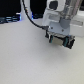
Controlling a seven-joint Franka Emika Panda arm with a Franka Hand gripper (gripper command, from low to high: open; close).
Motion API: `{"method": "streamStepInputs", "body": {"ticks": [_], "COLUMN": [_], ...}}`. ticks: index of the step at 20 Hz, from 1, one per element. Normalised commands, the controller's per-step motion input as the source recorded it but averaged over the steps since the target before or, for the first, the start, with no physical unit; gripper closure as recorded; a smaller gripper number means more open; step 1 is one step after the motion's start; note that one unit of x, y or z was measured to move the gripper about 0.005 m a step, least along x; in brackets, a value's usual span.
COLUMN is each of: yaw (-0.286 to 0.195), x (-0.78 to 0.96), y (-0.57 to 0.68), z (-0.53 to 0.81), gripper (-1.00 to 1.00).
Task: Open the kcup holder, insert the kcup into the holder, and close the kcup holder
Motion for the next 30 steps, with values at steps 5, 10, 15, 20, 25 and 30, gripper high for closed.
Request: {"method": "streamStepInputs", "body": {"ticks": [5, 10, 15, 20, 25, 30], "yaw": [0.136, 0.132, 0.058, 0.027, 0.032, 0.021], "x": [-0.31, -0.41, -0.37, -0.59, -0.78, -0.85], "y": [0.47, 0.42, 0.66, 0.68, 0.61, 0.57], "z": [0.00, -0.01, 0.06, 0.09, 0.04, 0.00], "gripper": [-1.00, -1.00, -1.00, -1.00, -1.00, -1.00]}}
